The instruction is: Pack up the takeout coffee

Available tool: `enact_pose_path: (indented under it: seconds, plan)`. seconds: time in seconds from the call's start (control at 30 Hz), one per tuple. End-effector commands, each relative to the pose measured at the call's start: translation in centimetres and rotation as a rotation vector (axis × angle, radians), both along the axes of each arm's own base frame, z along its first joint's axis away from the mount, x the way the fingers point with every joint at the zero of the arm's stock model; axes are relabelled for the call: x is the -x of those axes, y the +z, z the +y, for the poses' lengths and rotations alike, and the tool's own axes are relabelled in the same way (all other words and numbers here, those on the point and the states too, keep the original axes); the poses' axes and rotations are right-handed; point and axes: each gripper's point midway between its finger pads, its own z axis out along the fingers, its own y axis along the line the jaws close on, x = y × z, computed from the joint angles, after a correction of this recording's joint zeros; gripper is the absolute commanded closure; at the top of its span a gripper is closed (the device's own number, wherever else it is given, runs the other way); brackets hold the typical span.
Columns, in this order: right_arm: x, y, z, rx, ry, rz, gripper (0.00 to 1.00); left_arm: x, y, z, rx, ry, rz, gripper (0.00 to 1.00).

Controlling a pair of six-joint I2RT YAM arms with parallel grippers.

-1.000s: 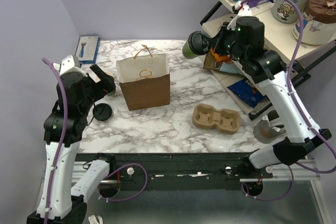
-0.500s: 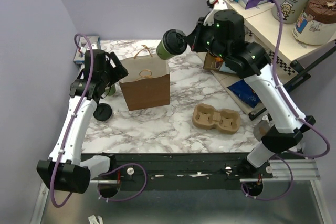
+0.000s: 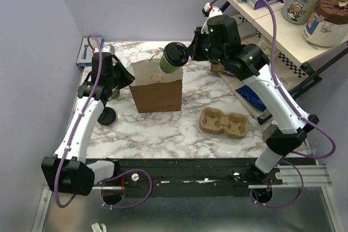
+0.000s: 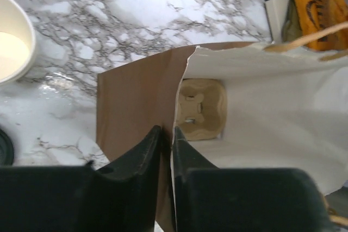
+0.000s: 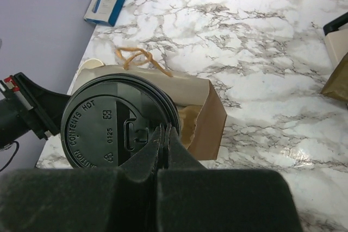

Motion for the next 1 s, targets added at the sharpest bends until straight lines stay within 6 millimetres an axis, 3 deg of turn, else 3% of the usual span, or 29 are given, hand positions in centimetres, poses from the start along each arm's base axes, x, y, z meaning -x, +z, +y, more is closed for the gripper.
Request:
enact_pose_path:
  seconds: [0.0,0.47,0.67,0.77,0.97]
  plan:
    - [0.2,-1.6,0.0,0.034,-0.021,0.047,0.99,0.6,0.5,-2.2,0.065,-0.092,-0.03,0.9]
    - [2.6,-5.5,1.0,0.123,-0.022,0.13,0.99,3.8,0.2,-5.3,0.226,0.083,0.026,0.93]
    - [3.7,-8.0,2.2,0.153,0.002,0.162,0.99,5.0,0.8,-6.5,0.278,0.056,-0.005,0.59]
    - [3.7,-8.5,3.1,0.158,0.005,0.158,0.99,5.2,1.3,-5.8,0.249,0.079,-0.019,0.48]
    - [3.5,-8.7,4.9,0.162,0.057,0.109,0.99,6.0,2.9,-4.5,0.195,0.089,-0.054,0.13]
